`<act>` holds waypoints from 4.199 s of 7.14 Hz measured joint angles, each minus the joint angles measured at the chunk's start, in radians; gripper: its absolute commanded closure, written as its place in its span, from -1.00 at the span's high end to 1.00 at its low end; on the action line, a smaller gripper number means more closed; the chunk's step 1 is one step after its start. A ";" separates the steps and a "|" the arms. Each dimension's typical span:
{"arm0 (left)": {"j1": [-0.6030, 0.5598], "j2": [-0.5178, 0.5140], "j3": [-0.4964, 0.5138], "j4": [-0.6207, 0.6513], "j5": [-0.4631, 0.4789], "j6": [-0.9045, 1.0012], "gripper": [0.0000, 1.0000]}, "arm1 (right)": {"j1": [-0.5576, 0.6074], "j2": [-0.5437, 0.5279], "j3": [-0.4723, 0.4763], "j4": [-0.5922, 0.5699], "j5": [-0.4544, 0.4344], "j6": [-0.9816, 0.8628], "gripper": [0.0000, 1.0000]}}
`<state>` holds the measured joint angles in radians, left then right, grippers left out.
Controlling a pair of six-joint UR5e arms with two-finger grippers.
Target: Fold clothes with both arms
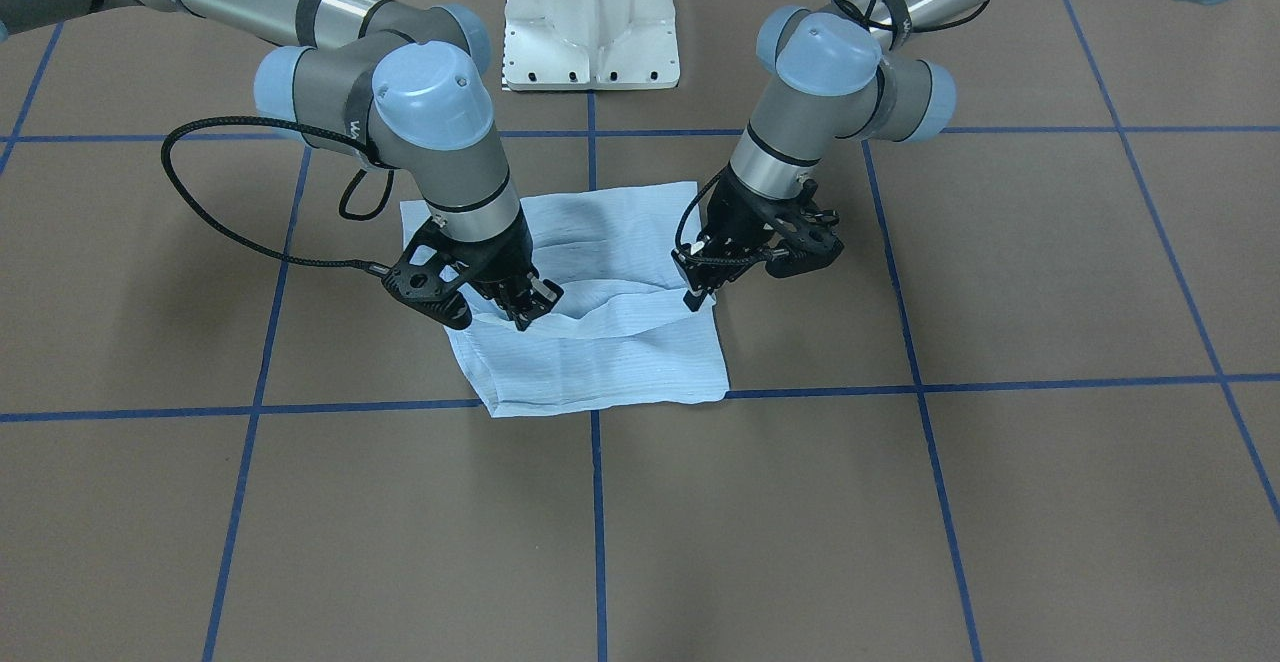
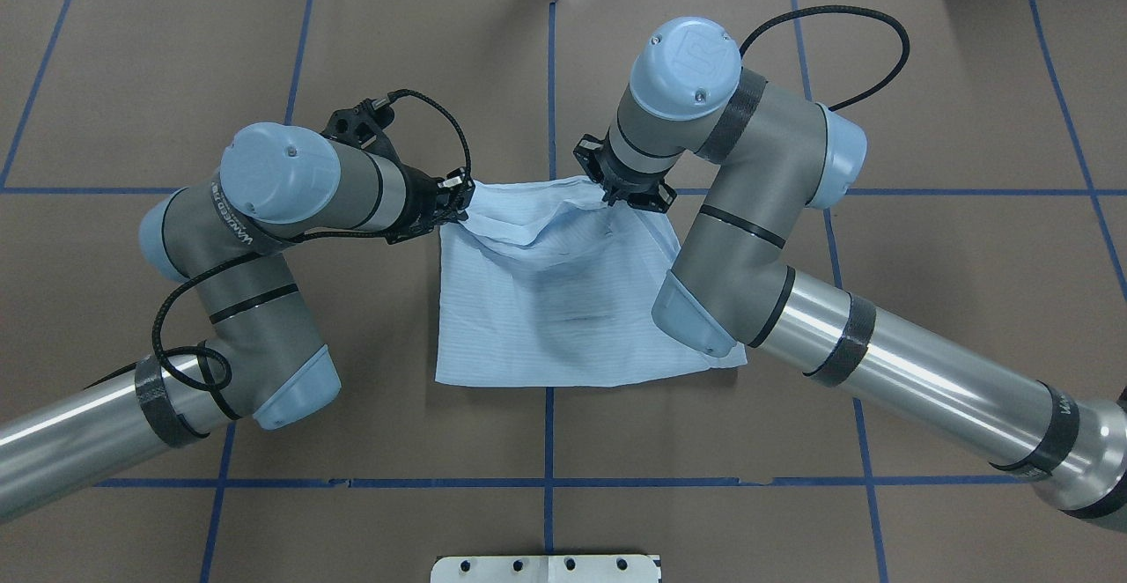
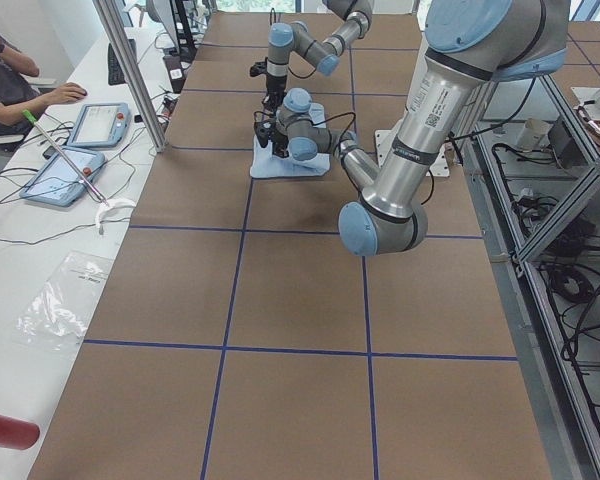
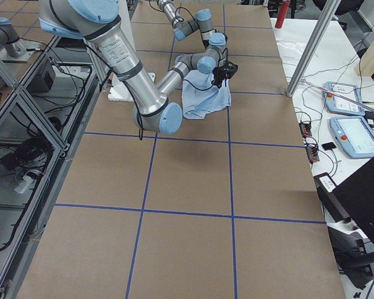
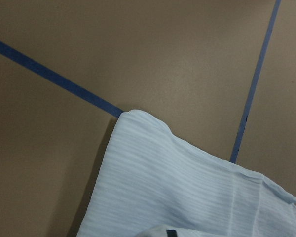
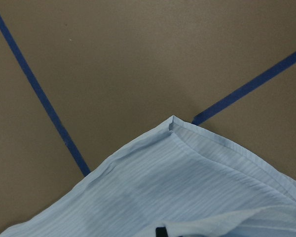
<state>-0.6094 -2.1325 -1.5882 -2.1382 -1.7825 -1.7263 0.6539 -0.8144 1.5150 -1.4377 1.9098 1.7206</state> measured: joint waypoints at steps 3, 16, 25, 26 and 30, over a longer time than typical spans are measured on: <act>-0.020 -0.005 0.064 -0.044 0.001 0.018 -1.00 | 0.007 0.038 -0.079 0.003 0.000 -0.014 -1.00; -0.123 0.101 -0.043 -0.033 -0.106 0.126 1.00 | 0.089 0.045 -0.144 0.095 0.039 -0.146 1.00; -0.500 0.452 -0.302 0.245 -0.311 1.058 1.00 | 0.594 -0.351 -0.077 0.012 0.360 -1.249 1.00; -0.566 0.487 -0.280 0.244 -0.344 1.193 1.00 | 0.639 -0.401 -0.076 0.009 0.387 -1.352 1.00; -0.744 0.602 -0.184 0.230 -0.427 1.551 1.00 | 0.746 -0.576 -0.030 0.014 0.451 -1.549 1.00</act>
<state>-1.3530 -1.5302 -1.7723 -1.9082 -2.2096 -0.1758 1.4000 -1.3900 1.4850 -1.4235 2.3611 0.1715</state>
